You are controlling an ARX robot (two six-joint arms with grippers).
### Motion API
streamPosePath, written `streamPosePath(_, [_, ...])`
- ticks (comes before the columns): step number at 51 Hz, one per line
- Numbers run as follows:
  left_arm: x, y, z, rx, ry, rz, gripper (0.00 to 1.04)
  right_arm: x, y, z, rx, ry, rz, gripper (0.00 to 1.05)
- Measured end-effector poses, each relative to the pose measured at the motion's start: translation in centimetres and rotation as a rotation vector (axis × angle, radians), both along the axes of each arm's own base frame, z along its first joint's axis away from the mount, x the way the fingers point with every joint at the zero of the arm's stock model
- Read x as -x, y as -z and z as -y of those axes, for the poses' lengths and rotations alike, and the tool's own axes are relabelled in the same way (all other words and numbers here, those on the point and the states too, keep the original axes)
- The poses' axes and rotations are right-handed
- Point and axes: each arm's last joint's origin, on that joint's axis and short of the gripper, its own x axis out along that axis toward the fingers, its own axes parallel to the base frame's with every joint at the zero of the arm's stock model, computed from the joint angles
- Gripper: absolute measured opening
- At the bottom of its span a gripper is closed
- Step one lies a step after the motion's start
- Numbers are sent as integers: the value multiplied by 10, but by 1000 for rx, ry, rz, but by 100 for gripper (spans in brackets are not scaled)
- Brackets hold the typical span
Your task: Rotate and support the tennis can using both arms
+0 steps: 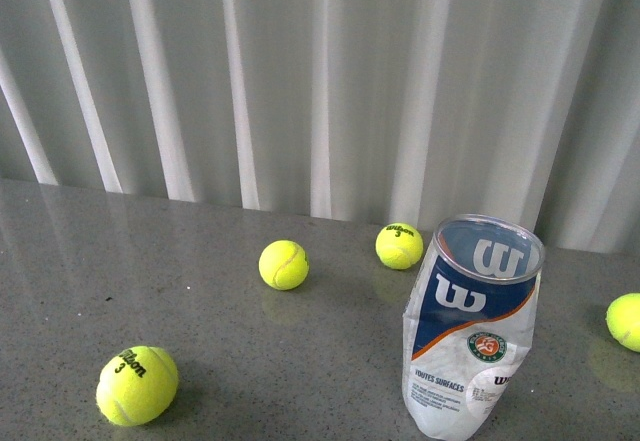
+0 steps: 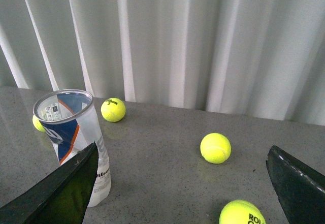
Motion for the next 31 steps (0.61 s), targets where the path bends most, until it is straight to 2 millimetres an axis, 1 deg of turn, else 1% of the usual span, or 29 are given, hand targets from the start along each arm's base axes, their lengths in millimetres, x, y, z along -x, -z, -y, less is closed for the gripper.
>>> streamPosePath(21, [7,1,0,0,0,-2,4,0,0,0,0,0,0,98])
streamPosePath(26, [15,5,0,0,0,-37,4,0,0,0,0,0,0,98])
streamPosePath(31, [19,3,0,0,0,-5,4,0,0,0,0,0,0,98])
